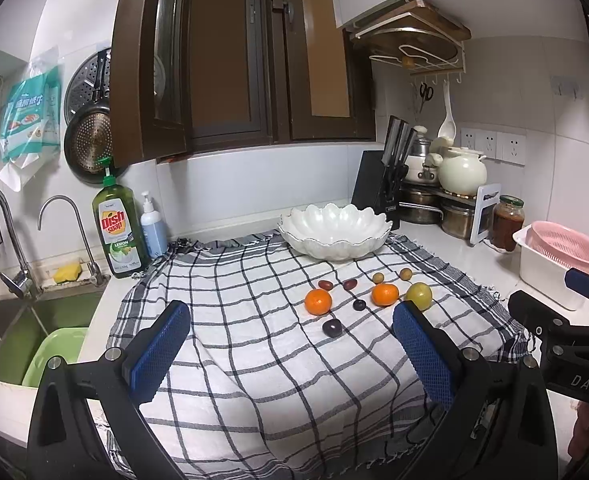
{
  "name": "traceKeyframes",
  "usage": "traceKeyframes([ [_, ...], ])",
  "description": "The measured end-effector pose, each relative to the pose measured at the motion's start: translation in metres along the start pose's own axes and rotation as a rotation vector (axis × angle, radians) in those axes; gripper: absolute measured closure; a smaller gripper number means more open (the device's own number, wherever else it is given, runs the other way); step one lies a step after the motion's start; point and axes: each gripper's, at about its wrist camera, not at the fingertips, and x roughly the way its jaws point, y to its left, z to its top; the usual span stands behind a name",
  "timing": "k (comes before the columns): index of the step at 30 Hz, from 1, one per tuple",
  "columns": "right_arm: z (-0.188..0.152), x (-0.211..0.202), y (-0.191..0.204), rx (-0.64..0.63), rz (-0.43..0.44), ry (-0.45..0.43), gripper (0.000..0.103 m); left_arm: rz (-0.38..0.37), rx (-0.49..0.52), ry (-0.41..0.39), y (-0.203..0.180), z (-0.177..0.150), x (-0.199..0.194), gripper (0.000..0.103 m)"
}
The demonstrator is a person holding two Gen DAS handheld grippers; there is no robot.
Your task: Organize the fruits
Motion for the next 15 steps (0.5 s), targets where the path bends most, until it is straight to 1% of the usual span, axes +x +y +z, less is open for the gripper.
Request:
traceKeyframes([
  [15,0.0018,-0.0018,-0.0006,-0.002,0.005,-0.005,0.001,0.000,0.000,-0.002,-0.0007,0.0006,-0.0008,0.000],
])
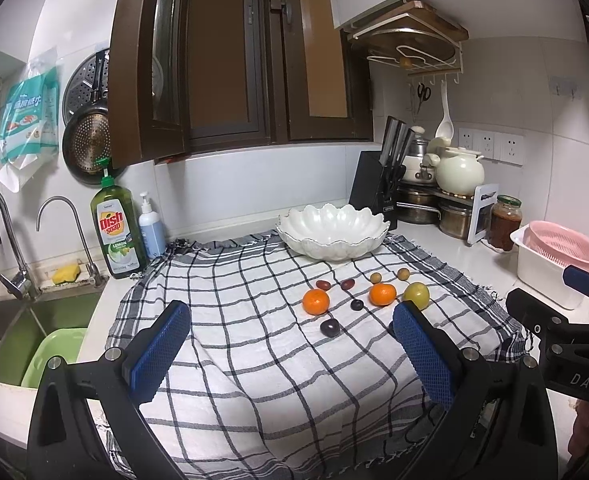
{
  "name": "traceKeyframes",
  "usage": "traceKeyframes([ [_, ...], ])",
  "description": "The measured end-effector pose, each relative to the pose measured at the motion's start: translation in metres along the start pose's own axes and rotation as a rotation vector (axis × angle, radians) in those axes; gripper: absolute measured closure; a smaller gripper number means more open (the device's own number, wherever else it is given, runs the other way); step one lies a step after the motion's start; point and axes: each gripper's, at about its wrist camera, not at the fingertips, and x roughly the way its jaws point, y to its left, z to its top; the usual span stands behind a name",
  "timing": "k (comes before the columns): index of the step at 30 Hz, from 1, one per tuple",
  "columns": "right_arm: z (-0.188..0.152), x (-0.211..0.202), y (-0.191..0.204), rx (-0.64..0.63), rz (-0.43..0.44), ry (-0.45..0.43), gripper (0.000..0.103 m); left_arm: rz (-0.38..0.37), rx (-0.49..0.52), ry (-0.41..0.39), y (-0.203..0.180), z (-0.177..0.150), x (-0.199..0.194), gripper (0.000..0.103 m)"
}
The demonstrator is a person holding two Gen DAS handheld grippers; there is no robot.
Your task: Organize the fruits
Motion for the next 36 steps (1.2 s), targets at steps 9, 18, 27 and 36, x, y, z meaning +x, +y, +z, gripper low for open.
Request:
traceKeyframes([
  [9,-0.0002,-0.0004,-0.0002,-0.001,0.003,0.000,0.001,-0.002,0.000,0.000,0.0010,-0.0013,0.0001,0.000],
  [18,-0.0013,-0.0004,0.0012,-0.001,0.004,-0.002,0.001,-0.003,0.002,0.001,-0.0020,-0.0014,-0.0035,0.000],
  [27,-0.0021,-0.0002,0.0024,-0.003,0.002,-0.002,0.001,-0.003,0.001,0.002,-0.0019,-0.0020,-0.0030,0.000],
  [36,-0.0023,0.0001,0.0024,-0.003,0.003,-0.002,0.001,-0.003,0.002,0.002,-0.0010,-0.0016,-0.0028,0.000],
])
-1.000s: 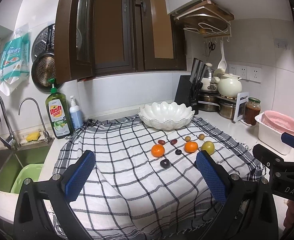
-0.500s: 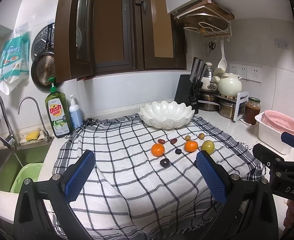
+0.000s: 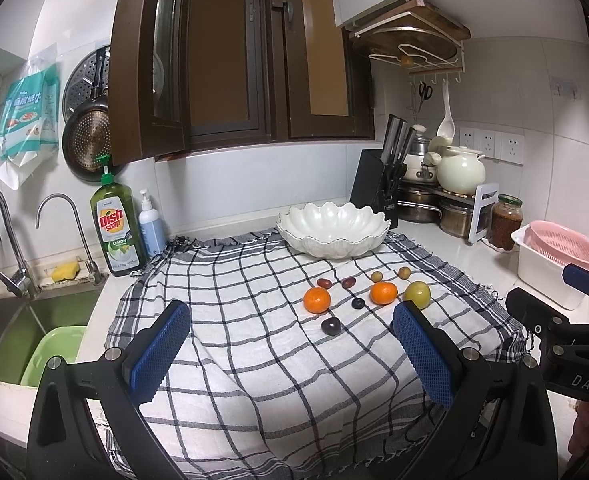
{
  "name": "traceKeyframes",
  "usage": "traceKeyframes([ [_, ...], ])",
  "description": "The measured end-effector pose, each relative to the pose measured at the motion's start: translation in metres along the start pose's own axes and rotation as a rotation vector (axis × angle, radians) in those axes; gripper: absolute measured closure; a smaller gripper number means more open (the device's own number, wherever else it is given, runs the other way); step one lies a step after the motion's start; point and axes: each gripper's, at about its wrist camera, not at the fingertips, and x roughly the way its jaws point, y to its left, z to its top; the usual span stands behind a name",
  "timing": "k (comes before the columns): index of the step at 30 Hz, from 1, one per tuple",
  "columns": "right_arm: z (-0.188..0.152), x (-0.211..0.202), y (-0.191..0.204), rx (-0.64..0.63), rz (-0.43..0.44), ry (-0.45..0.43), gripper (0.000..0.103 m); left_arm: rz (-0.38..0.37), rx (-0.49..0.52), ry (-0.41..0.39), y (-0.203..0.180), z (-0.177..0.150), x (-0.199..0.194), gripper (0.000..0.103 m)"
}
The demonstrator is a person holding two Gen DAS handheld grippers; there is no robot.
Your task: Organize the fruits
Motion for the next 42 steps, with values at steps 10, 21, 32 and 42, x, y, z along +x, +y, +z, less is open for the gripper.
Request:
traceKeyframes([
  [10,0.000,0.001,0.001,-0.003,-0.001,0.001,0.001,0.000,-0.003,0.001,0.001,0.000,0.001,0.000],
  [21,-0.002,0.012,0.005,-0.011,0.003,0.014,0.001,0.003,0.028,0.025,0.000,-0.003,0.018,0.000],
  [32,-0.004,0.046,0.010,-0.016,0.015,0.044,0.001,-0.047,0.089,0.074,-0.003,-0.003,0.055,0.000],
  [42,-0.006,0.097,0.019,0.004,0.029,0.126,0.011,-0.109,0.169,0.135,-0.006,-0.003,0.109,0.012],
])
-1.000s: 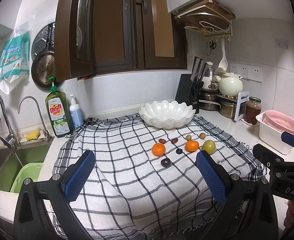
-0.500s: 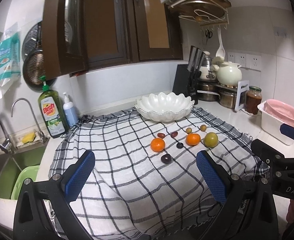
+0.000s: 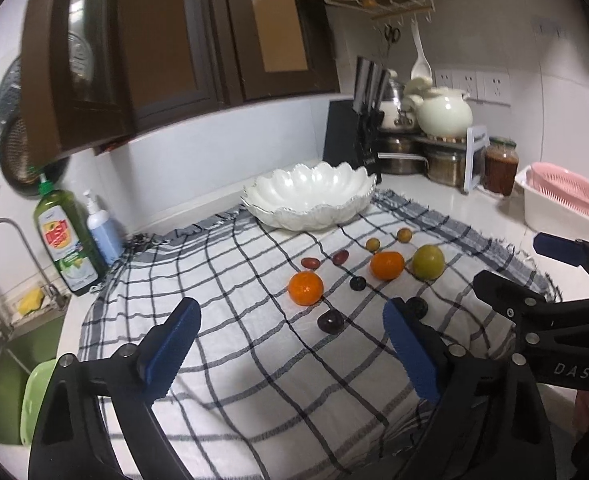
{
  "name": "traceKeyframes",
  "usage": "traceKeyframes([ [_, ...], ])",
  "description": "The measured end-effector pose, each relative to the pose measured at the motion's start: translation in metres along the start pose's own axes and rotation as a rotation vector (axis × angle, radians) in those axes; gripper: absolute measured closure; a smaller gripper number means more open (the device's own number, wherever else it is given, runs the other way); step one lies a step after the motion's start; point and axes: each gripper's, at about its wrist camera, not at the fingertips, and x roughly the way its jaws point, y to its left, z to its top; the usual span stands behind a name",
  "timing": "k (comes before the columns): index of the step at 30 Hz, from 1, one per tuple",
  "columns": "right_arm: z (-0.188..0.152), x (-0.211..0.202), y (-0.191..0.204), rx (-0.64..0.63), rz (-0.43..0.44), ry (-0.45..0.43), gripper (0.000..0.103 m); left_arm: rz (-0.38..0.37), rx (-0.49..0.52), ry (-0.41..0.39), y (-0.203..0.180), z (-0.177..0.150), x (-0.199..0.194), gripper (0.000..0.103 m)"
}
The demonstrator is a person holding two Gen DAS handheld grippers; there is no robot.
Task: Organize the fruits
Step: 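Lower the left tool onto a dark plum and close it while the right tool grasps another dark plum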
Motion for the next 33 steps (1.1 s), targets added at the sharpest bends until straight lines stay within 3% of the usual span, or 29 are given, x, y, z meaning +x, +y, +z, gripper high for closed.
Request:
traceKeyframes([
  [7,-0.004,0.043,0.008,0.001,-0.002,0.086,0.024,-0.070,0.034,0.075,0.000,-0.001,0.047,0.027],
  [21,-0.017,0.108,0.020,0.005,-0.002,0.244,0.054,-0.222,0.072,0.203,-0.007,-0.013,0.119,0.045],
  [26,-0.021,0.119,0.023,-0.003,-0.006,0.275,0.056,-0.255,0.070,0.244,-0.009,-0.020,0.135,0.053],
  [33,-0.024,0.129,0.025,-0.005,-0.013,0.301,0.061,-0.289,0.060,0.280,-0.011,-0.025,0.150,0.056],
])
